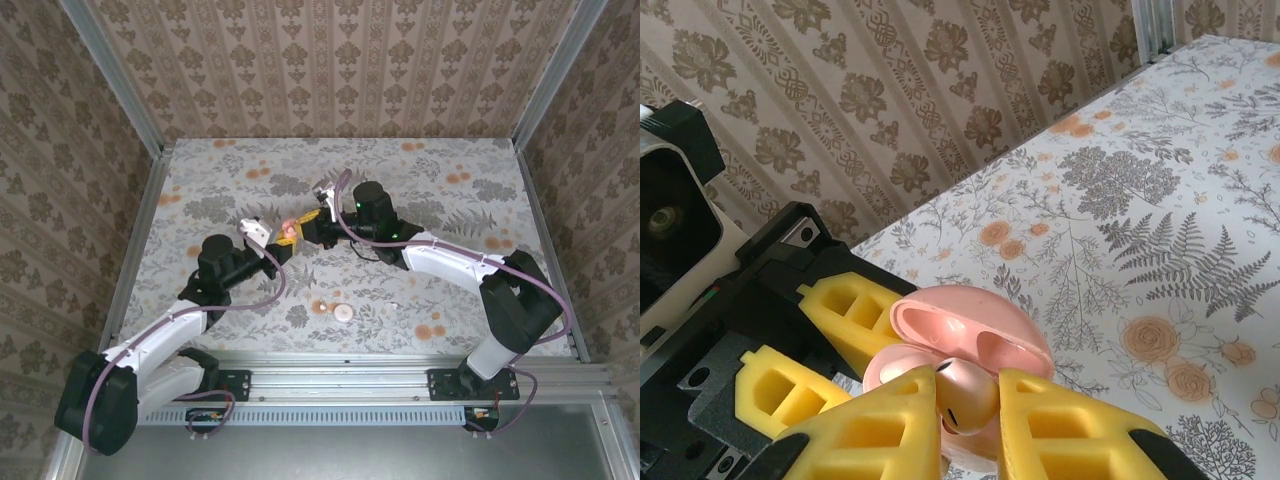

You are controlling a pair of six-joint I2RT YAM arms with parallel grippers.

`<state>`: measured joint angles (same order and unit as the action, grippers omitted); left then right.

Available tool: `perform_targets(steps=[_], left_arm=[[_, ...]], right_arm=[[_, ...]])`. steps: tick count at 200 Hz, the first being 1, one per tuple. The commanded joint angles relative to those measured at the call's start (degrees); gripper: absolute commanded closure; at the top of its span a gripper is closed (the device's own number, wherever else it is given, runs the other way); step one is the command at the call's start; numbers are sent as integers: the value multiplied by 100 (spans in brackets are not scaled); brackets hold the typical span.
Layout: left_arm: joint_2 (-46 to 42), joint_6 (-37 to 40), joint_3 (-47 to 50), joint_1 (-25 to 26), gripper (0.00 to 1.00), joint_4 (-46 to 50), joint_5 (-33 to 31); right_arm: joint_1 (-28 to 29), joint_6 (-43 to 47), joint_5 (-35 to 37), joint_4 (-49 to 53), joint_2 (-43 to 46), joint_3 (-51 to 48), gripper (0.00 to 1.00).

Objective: Insert wireless bluetooth earbuds into charging case

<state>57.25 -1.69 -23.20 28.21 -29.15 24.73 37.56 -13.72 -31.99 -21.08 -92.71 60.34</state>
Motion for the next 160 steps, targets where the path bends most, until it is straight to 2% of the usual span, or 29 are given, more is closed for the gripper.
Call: perform_targets(steps=[1, 78, 160], left_arm=[[-86, 73, -247, 36, 100, -153, -29], [-83, 73, -289, 36, 100, -161, -22], [-136, 75, -291, 36, 100, -135, 40]], right_arm=[[32, 66, -165, -81, -19, -92, 82], [32, 98, -326, -71, 70, -118, 75], [-49, -206, -340, -365, 223, -140, 58]])
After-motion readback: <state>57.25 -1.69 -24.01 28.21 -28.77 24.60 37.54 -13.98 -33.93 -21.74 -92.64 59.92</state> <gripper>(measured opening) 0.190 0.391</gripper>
